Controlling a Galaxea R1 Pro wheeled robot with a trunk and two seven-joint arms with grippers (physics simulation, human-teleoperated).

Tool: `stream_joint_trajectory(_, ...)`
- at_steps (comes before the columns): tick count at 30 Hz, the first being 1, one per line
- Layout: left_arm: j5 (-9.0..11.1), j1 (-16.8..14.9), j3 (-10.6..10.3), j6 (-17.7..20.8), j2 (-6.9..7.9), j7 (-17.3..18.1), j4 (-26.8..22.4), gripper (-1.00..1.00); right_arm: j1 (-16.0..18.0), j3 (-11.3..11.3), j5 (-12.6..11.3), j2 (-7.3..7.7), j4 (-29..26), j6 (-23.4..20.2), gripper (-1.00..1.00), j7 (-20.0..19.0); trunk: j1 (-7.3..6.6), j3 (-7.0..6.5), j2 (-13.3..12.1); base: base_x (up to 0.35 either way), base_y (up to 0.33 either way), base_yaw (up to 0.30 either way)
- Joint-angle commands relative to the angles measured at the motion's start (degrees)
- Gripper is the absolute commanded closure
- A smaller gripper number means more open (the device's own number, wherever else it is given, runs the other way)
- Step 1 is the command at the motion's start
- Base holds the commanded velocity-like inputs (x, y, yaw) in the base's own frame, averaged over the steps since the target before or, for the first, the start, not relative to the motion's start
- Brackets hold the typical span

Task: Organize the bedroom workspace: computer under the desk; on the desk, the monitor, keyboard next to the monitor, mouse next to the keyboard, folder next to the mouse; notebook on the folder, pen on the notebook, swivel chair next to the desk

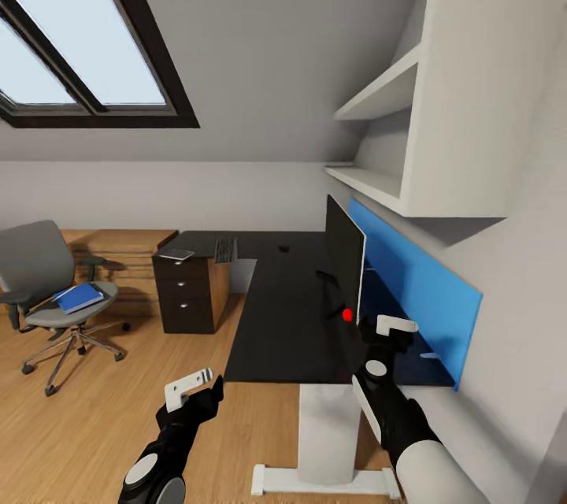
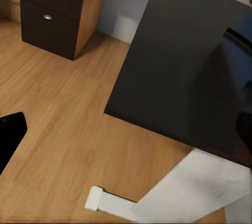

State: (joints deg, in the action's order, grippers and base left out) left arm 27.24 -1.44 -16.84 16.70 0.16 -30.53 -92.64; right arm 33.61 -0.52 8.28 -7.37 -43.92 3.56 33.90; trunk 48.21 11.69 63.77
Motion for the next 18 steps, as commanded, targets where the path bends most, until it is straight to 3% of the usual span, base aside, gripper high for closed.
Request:
stream_joint_trajectory(1,0.36,-0.05,-0.05,0.17,0.02,-0.41,-0.09,-1.00,0.05,-0.07,0.23,-0.01,0.06,0.04,-1.00,0.29,-0.03,0.08,0.06,-0.295,0.000,0.000)
stream_joint_trajectory(18,0.36,-0.05,0.05,0.34,0.02,-0.41,-0.09,-1.00,0.05,-0.27,0.15,-0.10,0.02,-0.11,-1.00,-2.08,-0.03,0.08,0.06,-0.295,0.000,0.000)
